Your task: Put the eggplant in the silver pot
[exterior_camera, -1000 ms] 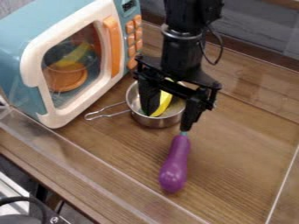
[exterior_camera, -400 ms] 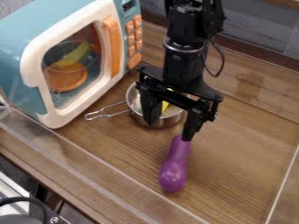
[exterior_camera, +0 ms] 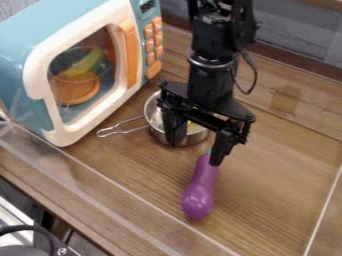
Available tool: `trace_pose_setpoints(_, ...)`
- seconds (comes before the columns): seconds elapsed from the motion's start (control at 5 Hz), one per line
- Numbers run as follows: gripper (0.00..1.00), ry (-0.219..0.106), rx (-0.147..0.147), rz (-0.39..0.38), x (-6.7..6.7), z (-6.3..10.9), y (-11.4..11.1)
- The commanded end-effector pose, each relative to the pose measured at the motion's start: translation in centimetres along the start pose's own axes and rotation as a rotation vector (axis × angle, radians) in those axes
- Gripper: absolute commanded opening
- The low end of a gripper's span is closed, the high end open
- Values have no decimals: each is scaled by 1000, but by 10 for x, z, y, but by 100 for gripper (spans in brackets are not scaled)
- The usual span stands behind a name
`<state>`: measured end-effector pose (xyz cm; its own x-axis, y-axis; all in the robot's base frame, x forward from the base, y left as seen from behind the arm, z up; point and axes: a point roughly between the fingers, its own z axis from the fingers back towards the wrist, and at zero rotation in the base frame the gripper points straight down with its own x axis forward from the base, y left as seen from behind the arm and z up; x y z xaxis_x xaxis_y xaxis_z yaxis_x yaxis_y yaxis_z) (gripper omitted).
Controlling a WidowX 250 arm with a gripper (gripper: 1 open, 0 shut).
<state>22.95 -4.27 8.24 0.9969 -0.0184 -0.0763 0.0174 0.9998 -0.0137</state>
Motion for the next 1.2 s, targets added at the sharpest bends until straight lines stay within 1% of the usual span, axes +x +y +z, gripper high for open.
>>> trace_pose_setpoints(0.0,100,-37,-5,-12,3,4,-2)
trace_pose_setpoints(0.4,100,-43,-10,-30,3,-3,-5)
trace_pose_setpoints(1.0,100,-54,-29,-54,2,-18,-9)
